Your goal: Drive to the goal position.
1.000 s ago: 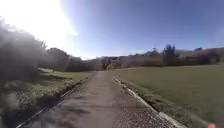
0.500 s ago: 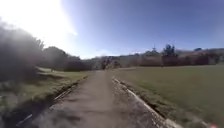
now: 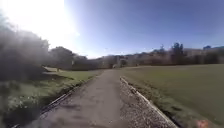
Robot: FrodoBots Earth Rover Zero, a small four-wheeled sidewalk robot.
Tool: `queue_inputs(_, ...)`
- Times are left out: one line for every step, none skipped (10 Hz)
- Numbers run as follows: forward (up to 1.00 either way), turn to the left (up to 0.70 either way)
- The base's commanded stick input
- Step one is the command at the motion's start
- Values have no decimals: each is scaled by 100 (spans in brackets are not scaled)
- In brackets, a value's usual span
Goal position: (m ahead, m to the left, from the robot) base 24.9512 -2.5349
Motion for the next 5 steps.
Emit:
queue_inputs(70,0)
queue_inputs(70,0)
queue_inputs(70,27)
queue_inputs(70,22)
queue_inputs(70,5)
